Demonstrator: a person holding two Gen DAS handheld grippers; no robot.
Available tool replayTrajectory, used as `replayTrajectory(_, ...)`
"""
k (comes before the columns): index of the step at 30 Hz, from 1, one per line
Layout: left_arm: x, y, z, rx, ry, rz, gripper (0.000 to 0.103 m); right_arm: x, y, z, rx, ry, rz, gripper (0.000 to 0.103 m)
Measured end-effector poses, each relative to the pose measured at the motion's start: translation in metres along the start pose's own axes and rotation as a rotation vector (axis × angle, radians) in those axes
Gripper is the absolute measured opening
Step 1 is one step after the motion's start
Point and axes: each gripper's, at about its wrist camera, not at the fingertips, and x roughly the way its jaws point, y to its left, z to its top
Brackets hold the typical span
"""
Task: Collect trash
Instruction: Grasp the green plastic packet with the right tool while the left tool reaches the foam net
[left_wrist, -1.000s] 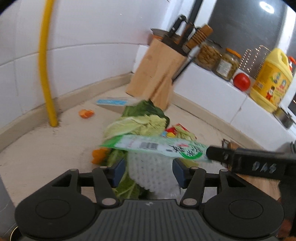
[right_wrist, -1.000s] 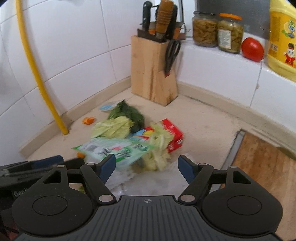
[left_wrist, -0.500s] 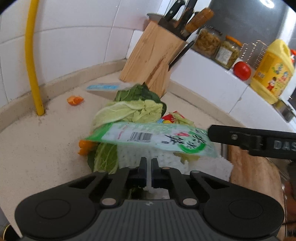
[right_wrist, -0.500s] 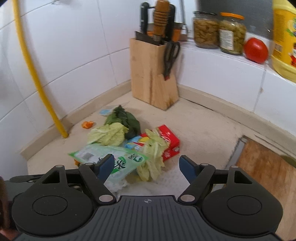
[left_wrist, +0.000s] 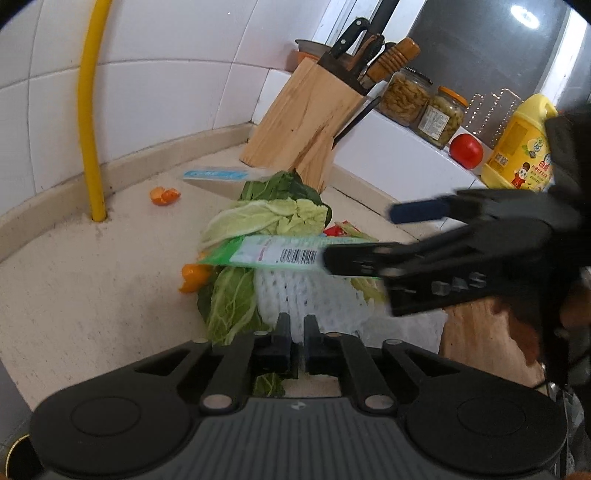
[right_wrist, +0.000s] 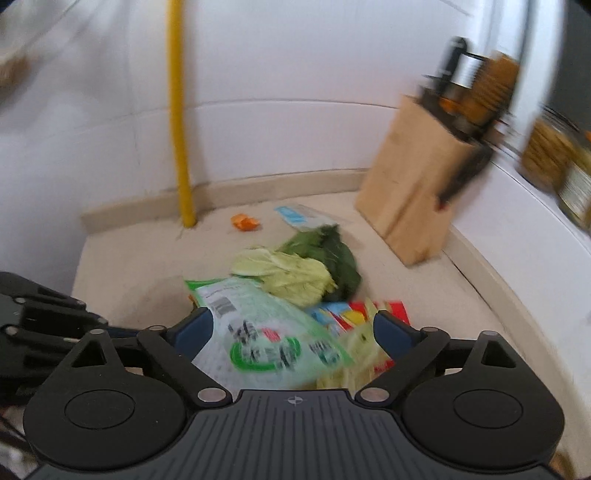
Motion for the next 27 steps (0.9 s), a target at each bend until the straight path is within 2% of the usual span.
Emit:
replayTrajectory(4,0.005,0.001,-0.002,-0.014,0.009,0.003,0.01,0.031,0.009,0.015,-0.059,0.088,0.068,0.099)
replayTrajectory(5,0.005,0.002,-0.002,-0.014,0.009,0.005,0.01,0.041,0.011,0.017,-0.061,0.122,0.075,0.096)
replayTrajectory(7,0.004,0.002,-0.002,-0.01,0.008,0.006,0.011,0.054,0.01,0.016,-0.044,0.177,0.079,0.074)
replayTrajectory(9,0.004,0.004,-0.001,-0.015,0.008,-0.003,0.013,0.057,0.001,0.012,0.029,0.209,0.122,0.047)
replayTrajectory(10,0.004,0.005,-0.001,-0.018,0.008,-0.007,0.015,0.051,-0.004,0.01,0.062,0.2,0.136,0.047)
replayTrajectory(12,0.005,0.004,0.002,-0.022,0.006,-0.018,0.017,0.034,-0.011,0.006,0.113,0.157,0.142,0.036)
replayTrajectory(15,0.008,-0.002,0.006,-0.004,0.008,-0.051,0.019,0.002,-0.024,0.002,0.18,0.097,0.16,0.029)
replayTrajectory(18,0.016,-0.011,0.008,0.025,0.025,-0.079,0.034,-0.025,-0.033,-0.001,0.229,0.041,0.159,0.025)
replayTrajectory(19,0.018,-0.014,0.008,0.038,0.029,-0.08,0.036,-0.033,-0.036,-0.003,0.238,0.025,0.155,0.025)
replayTrajectory(23,0.029,-0.027,0.011,0.112,0.027,-0.075,0.05,-0.047,-0.043,-0.015,0.274,0.013,0.145,0.023)
replayTrajectory(25,0.037,-0.033,0.012,0.147,0.034,-0.071,0.069,-0.05,-0.047,-0.024,0.3,0.015,0.148,0.023)
replayTrajectory(27,0.048,-0.039,0.011,0.16,0.067,-0.083,0.068,-0.052,-0.052,-0.033,0.34,0.017,0.163,0.023)
